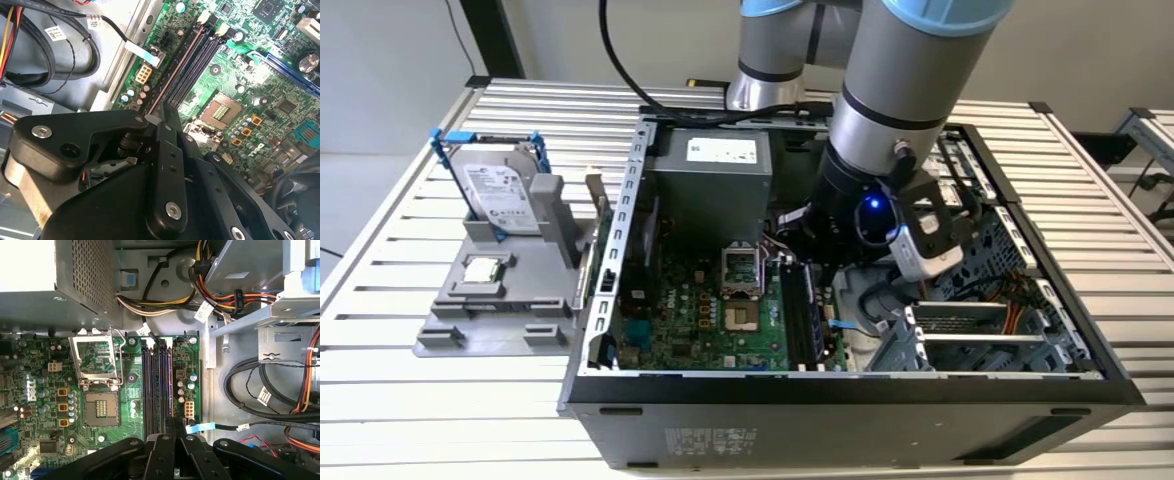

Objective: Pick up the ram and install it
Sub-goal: 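Press down the ram until it locks into place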

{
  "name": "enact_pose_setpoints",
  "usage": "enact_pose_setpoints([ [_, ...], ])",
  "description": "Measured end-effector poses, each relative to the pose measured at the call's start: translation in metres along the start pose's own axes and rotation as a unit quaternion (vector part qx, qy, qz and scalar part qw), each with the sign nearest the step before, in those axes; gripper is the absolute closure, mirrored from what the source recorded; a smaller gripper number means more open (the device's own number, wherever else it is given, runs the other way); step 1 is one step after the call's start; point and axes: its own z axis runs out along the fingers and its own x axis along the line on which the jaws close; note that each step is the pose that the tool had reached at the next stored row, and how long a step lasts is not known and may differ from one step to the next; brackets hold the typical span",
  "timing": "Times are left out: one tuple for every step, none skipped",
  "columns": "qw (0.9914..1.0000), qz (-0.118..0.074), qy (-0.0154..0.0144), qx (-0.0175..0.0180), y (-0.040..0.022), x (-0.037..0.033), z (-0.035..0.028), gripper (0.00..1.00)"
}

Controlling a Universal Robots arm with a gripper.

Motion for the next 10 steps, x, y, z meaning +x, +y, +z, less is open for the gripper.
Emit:
enact_pose_setpoints([
  [1.00000,-0.003,0.0001,0.0000,0.0000,0.0000,0.0000,1.00],
  [0.99998,-0.007,0.0003,0.0001,0.0000,-0.0001,0.0000,1.00],
  [0.99993,-0.012,0.0005,0.0001,0.0000,-0.0001,0.0000,1.00],
  [0.99985,-0.017,0.0006,0.0002,0.0000,0.0000,-0.0001,1.00],
  [0.99975,-0.022,0.0008,0.0002,0.0000,0.0000,-0.0001,1.00],
  [0.99962,-0.028,0.0009,0.0002,0.0000,0.0000,-0.0001,1.00],
  [0.99947,-0.033,0.0011,0.0001,0.0000,0.0000,0.0000,1.00],
  [0.99930,-0.037,0.0012,0.0000,0.0000,0.0000,0.0000,1.00],
  [0.99912,-0.042,0.0013,-0.0002,0.0000,0.0000,0.0000,1.00],
  [0.99891,-0.047,0.0014,-0.0003,0.0001,0.0000,0.0001,1.00],
])
